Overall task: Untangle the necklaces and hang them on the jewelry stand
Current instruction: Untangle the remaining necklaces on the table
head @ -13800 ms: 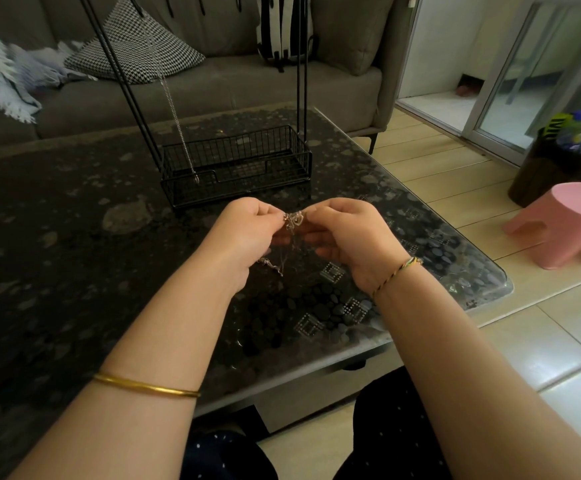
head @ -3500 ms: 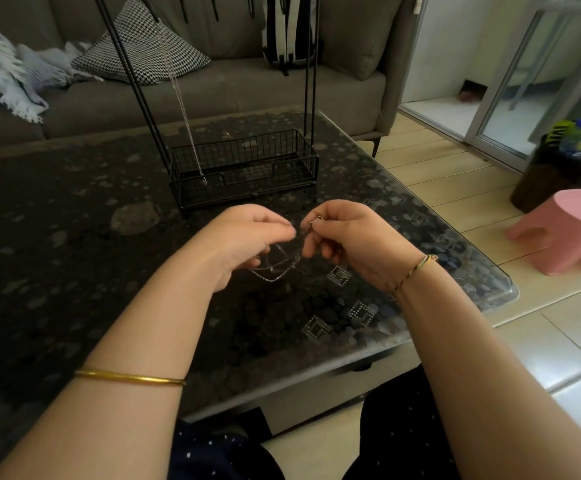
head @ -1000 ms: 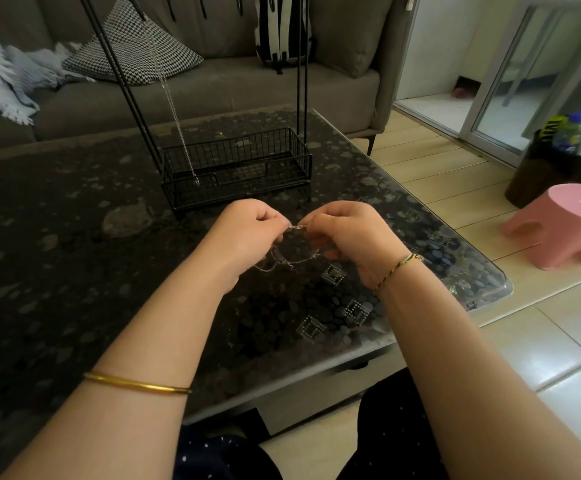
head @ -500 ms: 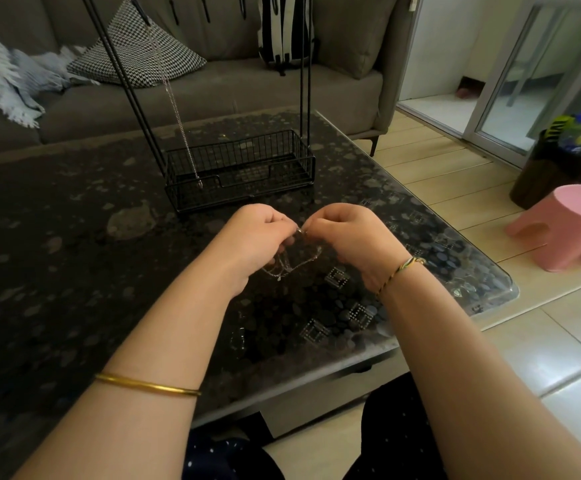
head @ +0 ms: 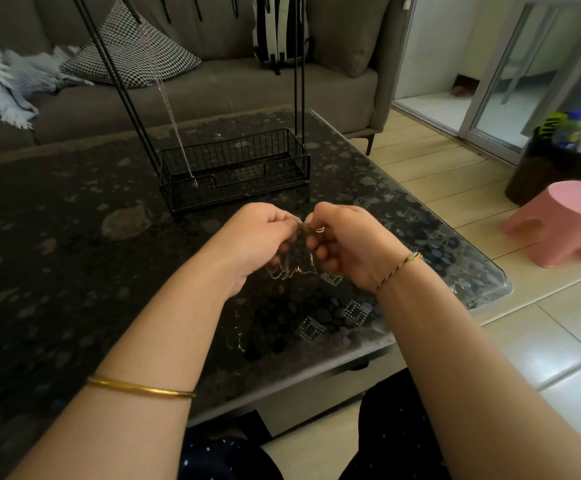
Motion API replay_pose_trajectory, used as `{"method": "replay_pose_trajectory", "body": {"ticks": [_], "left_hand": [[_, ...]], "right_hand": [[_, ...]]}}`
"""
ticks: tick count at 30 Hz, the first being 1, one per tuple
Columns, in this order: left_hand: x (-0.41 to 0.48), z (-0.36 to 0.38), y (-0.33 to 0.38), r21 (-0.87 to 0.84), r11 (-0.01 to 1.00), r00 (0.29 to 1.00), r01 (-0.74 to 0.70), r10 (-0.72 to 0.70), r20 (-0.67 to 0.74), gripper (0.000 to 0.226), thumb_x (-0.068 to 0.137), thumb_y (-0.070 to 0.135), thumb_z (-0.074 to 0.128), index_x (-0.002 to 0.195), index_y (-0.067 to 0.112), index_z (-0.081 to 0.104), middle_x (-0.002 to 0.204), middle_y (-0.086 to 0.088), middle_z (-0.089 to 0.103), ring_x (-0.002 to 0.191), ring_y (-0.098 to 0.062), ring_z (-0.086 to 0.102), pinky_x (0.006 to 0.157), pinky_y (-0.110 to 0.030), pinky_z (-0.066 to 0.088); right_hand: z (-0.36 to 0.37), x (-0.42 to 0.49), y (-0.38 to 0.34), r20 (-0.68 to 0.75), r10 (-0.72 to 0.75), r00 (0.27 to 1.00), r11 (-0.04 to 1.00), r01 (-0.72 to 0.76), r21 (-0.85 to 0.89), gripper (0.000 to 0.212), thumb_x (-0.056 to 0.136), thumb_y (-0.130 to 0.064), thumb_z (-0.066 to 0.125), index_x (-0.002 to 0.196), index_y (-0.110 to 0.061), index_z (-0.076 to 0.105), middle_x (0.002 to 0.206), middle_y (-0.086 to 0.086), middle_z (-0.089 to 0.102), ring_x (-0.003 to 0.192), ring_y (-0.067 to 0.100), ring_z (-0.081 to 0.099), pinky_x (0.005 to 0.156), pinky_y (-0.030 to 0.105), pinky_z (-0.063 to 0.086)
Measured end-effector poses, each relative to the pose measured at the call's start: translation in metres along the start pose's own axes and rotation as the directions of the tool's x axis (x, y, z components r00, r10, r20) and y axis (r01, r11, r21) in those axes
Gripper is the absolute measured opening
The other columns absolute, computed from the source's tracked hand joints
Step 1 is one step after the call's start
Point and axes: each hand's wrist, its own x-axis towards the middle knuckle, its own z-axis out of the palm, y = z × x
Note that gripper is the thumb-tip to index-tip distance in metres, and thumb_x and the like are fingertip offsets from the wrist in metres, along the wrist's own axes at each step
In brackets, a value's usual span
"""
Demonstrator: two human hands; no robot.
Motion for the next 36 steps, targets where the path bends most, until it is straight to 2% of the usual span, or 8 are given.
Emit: {"method": "replay_pose_trajectory", "body": {"ticks": [6, 11, 15, 21, 25, 29, 32, 36], "left_hand": [[0.0004, -0.0015, -0.0013, 0.000, 1.000, 1.000, 0.006, -0.006, 0.011, 0.020, 0.099, 0.014, 0.048, 0.088, 0.020, 0.065, 0.082, 0.003, 0.061, 0.075, -0.010, 0.053, 0.065, -0.026, 0.042], [0.0001, -0.0007, 0.0001, 0.012, 0.999, 0.999, -0.035, 0.035, 0.021, 0.021, 0.099, 0.013, 0.047, 0.086, 0.023, 0.061, 0.082, 0.004, 0.061, 0.076, -0.010, 0.054, 0.066, -0.027, 0.042], [-0.0009, 0.0006, 0.0014, 0.029, 0.996, 0.996, -0.086, 0.087, -0.026, 0.021, 0.098, 0.012, 0.048, 0.088, 0.024, 0.061, 0.082, 0.005, 0.062, 0.076, -0.008, 0.055, 0.064, -0.024, 0.043], [-0.0015, 0.0004, 0.0036, -0.009, 0.998, 0.996, -0.060, 0.059, -0.061, 0.018, 0.094, 0.014, 0.051, 0.089, 0.023, 0.065, 0.080, 0.004, 0.059, 0.073, -0.009, 0.054, 0.063, -0.025, 0.043], [-0.0020, 0.0018, 0.0038, 0.012, 0.997, 0.993, -0.077, 0.078, -0.091, 0.008, 0.091, 0.022, 0.061, 0.086, 0.021, 0.067, 0.084, 0.007, 0.062, 0.075, -0.007, 0.054, 0.065, -0.025, 0.042], [-0.0028, 0.0022, 0.0035, 0.039, 0.995, 0.988, -0.088, 0.093, -0.126, 0.008, 0.090, 0.021, 0.063, 0.083, 0.020, 0.067, 0.080, 0.009, 0.061, 0.071, -0.003, 0.051, 0.065, -0.025, 0.040], [-0.0023, 0.0028, 0.0041, 0.068, 0.995, 0.989, -0.073, 0.081, -0.120, 0.008, 0.088, 0.020, 0.063, 0.082, 0.020, 0.068, 0.080, 0.007, 0.063, 0.071, -0.006, 0.052, 0.064, -0.026, 0.041], [-0.0015, 0.0041, 0.0046, 0.104, 0.994, 0.993, -0.042, 0.054, -0.108, 0.011, 0.086, 0.018, 0.062, 0.089, 0.011, 0.069, 0.081, -0.002, 0.063, 0.069, -0.010, 0.052, 0.065, -0.029, 0.043]], "right_hand": [[-0.0016, -0.0009, 0.0000, 0.022, 0.007, 1.000, 1.000, -0.007, 0.030, 0.016, 0.086, -0.011, 0.053, 0.071, -0.012, 0.056, 0.056, 0.001, 0.050, 0.047, 0.010, 0.039, 0.046, 0.021, 0.030], [-0.0037, 0.0023, 0.0002, 0.048, 0.083, 0.995, 0.978, -0.091, 0.187, 0.016, 0.083, -0.010, 0.050, 0.067, -0.010, 0.055, 0.054, 0.000, 0.049, 0.046, 0.009, 0.040, 0.045, 0.018, 0.034], [-0.0051, 0.0041, 0.0024, 0.113, 0.133, 0.985, 0.938, -0.162, 0.308, 0.018, 0.081, -0.011, 0.045, 0.064, -0.011, 0.051, 0.057, 0.001, 0.047, 0.046, 0.009, 0.039, 0.045, 0.018, 0.034], [-0.0043, 0.0053, 0.0041, 0.149, 0.148, 0.978, 0.891, -0.197, 0.408, 0.015, 0.083, -0.011, 0.044, 0.069, -0.010, 0.050, 0.056, -0.001, 0.043, 0.046, 0.009, 0.036, 0.041, 0.017, 0.033], [-0.0023, 0.0061, 0.0041, 0.121, 0.108, 0.987, 0.897, -0.150, 0.415, 0.018, 0.084, -0.009, 0.043, 0.068, -0.010, 0.050, 0.054, -0.001, 0.040, 0.043, 0.009, 0.032, 0.039, 0.015, 0.030], [-0.0007, 0.0061, 0.0044, 0.075, 0.053, 0.996, 0.929, -0.077, 0.362, 0.020, 0.086, -0.007, 0.045, 0.068, -0.011, 0.051, 0.052, 0.000, 0.040, 0.044, 0.010, 0.030, 0.040, 0.017, 0.028], [0.0012, 0.0057, 0.0041, 0.035, 0.006, 0.999, 0.944, -0.017, 0.328, 0.019, 0.086, -0.006, 0.047, 0.068, -0.011, 0.052, 0.051, -0.001, 0.040, 0.044, 0.009, 0.030, 0.040, 0.018, 0.028], [0.0040, 0.0048, 0.0046, 0.001, -0.063, 0.998, 0.959, 0.060, 0.277, 0.017, 0.088, -0.005, 0.049, 0.072, -0.009, 0.055, 0.051, -0.002, 0.040, 0.046, 0.009, 0.032, 0.041, 0.019, 0.028]]}}
